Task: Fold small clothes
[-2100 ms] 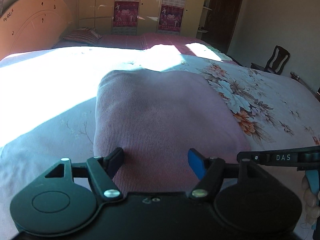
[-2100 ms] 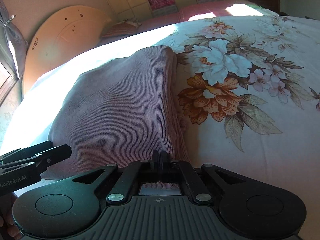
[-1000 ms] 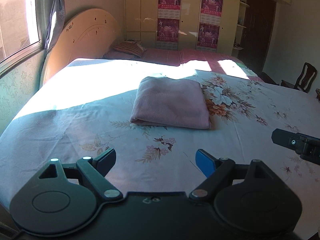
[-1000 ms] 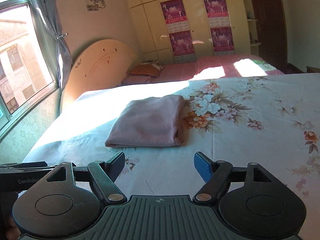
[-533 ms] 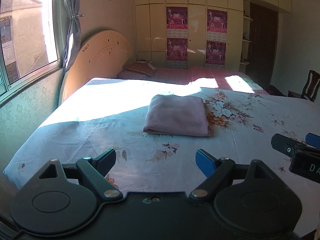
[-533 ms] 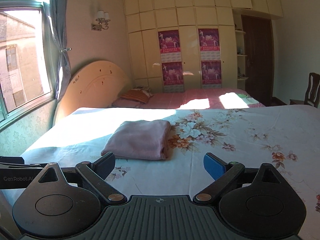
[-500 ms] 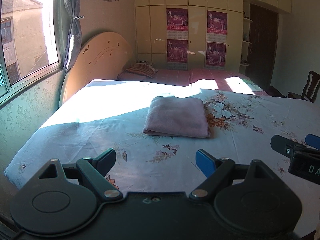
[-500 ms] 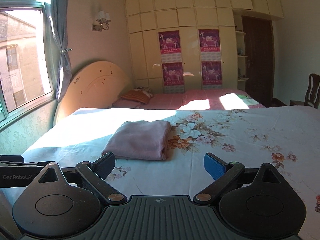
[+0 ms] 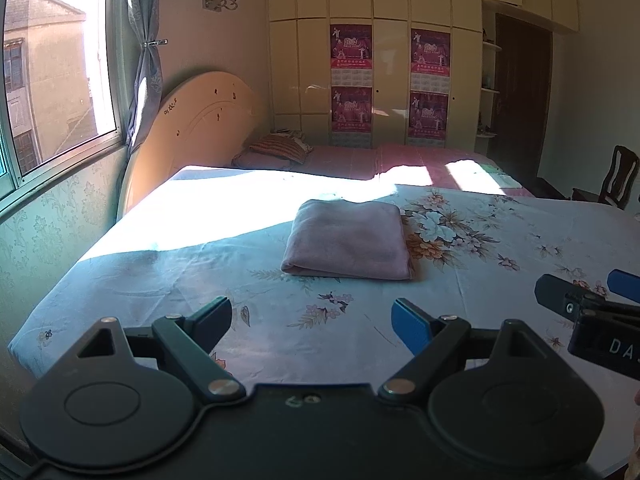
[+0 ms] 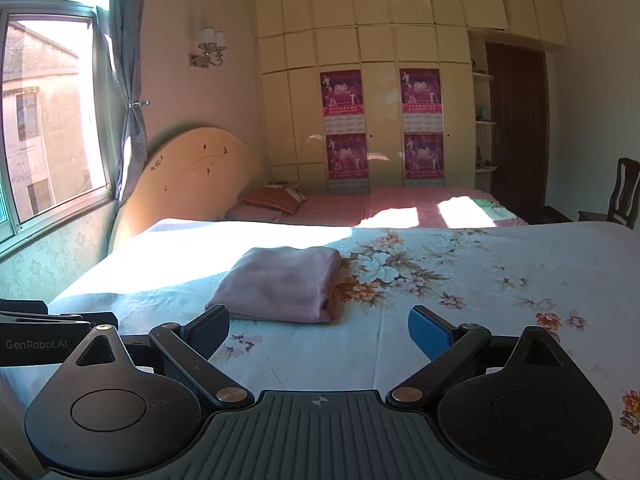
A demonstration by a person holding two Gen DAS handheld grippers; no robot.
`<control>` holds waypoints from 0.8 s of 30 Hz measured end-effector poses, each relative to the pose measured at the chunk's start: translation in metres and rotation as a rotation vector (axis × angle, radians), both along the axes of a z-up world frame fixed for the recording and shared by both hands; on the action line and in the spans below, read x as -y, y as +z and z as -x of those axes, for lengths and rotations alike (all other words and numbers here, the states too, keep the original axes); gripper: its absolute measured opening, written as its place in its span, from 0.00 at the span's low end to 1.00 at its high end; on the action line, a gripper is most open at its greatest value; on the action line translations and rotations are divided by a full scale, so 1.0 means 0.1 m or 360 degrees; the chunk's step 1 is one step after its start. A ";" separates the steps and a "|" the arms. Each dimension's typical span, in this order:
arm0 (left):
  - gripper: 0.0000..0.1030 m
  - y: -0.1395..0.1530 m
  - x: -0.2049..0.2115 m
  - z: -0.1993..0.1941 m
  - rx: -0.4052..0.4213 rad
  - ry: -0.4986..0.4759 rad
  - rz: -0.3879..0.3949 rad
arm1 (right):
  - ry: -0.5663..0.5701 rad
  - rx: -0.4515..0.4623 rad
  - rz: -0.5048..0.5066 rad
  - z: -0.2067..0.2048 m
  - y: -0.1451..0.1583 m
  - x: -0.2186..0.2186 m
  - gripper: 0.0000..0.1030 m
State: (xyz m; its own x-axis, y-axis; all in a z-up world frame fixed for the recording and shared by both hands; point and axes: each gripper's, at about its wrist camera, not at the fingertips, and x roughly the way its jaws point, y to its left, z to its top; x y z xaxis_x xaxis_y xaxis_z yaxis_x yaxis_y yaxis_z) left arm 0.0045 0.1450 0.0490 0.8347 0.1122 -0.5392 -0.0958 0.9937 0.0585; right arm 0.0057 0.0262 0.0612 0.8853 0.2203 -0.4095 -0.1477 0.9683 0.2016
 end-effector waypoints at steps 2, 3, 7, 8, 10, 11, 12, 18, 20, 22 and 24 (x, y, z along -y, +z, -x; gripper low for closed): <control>0.84 0.00 0.01 -0.01 0.0004 0.0002 -0.0004 | -0.0002 0.0001 -0.0009 0.01 0.00 0.03 0.93; 0.84 0.00 0.01 -0.01 0.0004 0.0001 -0.0007 | -0.0003 0.0002 -0.0009 0.01 0.00 0.03 0.93; 0.84 -0.01 0.01 -0.02 -0.0008 0.0007 0.0003 | 0.0003 -0.0004 -0.0010 -0.01 -0.01 0.02 0.93; 0.84 -0.01 0.01 -0.03 -0.0011 0.0010 0.0004 | 0.0003 -0.0005 -0.0009 -0.01 -0.01 0.02 0.93; 0.84 -0.02 -0.01 -0.04 -0.0016 0.0015 0.0005 | 0.0010 -0.0010 -0.0012 -0.03 -0.02 0.02 0.93; 0.84 -0.02 -0.01 -0.04 -0.0018 0.0016 0.0005 | 0.0013 -0.0012 -0.0013 -0.04 -0.02 0.01 0.93; 0.84 -0.02 -0.02 -0.05 -0.0020 0.0017 0.0003 | 0.0014 -0.0013 -0.0012 -0.05 -0.02 0.01 0.93; 0.84 -0.03 -0.03 -0.09 -0.0032 0.0017 0.0012 | 0.0026 -0.0029 -0.0010 -0.11 -0.05 -0.01 0.93; 0.84 -0.03 -0.03 -0.09 -0.0032 0.0016 0.0012 | 0.0027 -0.0030 -0.0011 -0.12 -0.05 -0.01 0.93; 0.84 -0.02 -0.04 -0.10 -0.0030 0.0015 0.0012 | 0.0027 -0.0029 -0.0011 -0.14 -0.05 -0.02 0.93; 0.84 -0.02 -0.05 -0.11 -0.0028 0.0017 0.0015 | 0.0029 -0.0028 -0.0012 -0.13 -0.05 -0.02 0.93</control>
